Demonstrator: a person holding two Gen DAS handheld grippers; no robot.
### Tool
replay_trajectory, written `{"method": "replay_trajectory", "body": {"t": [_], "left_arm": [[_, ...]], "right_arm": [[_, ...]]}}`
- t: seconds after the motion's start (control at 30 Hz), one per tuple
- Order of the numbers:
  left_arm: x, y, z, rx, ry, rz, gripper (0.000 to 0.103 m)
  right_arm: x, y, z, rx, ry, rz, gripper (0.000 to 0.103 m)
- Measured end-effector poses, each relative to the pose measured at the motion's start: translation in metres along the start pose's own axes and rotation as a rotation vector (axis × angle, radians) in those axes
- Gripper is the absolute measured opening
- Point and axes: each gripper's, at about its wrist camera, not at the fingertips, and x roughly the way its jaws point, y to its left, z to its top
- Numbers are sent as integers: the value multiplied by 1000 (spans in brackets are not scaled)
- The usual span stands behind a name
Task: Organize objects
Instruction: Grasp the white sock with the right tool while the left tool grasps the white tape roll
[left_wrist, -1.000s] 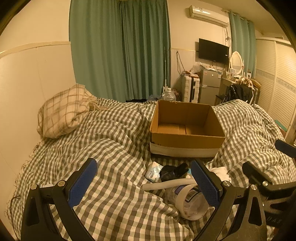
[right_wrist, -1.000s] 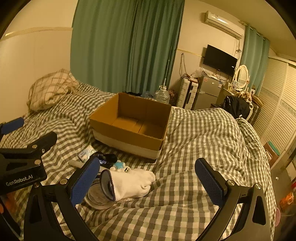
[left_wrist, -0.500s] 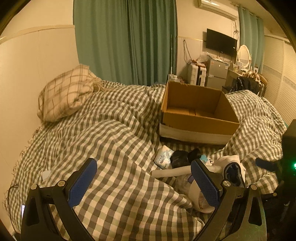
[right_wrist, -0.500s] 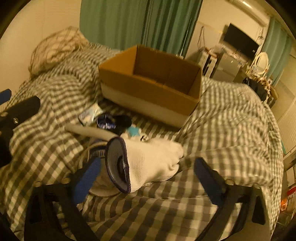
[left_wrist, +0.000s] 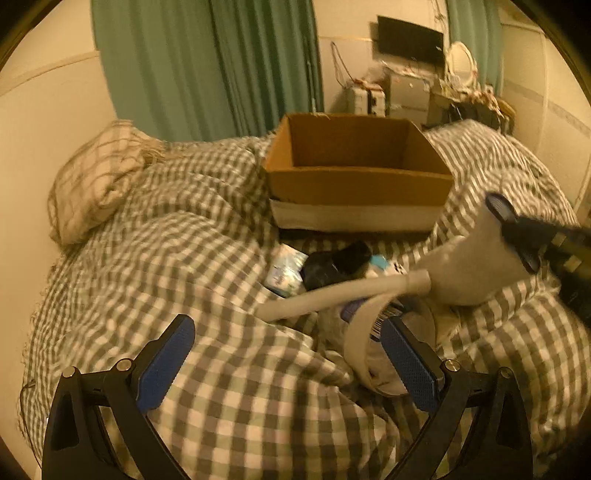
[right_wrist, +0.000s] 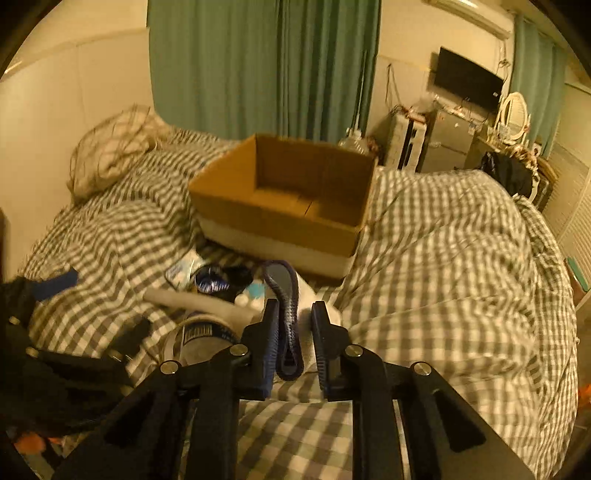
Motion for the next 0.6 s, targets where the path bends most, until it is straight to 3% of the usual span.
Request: {"method": "replay_trajectory", "body": {"t": [0.27, 0.33, 0.4, 0.47, 0.53, 0.6], "left_arm": [[30, -19, -5, 49, 91, -80, 69], [32, -18, -5, 41, 101, -99, 57], [33, -15, -6, 20, 111, -160, 32], [32, -17, -6, 23, 112, -192, 17], [30, -20, -7, 35, 104, -200, 7], [24, -17, -7, 22, 83, -183, 6]], "right_arm": [[-6, -5, 1, 6, -18, 26, 16], [-3, -6, 0, 6, -10, 32, 16], [1, -5, -1, -1, 3, 39, 16], [3, -4, -2, -8, 3, 22, 20], [4, -3, -4, -13, 5, 6, 54], [3, -4, -5, -7, -3, 12, 65]]}}
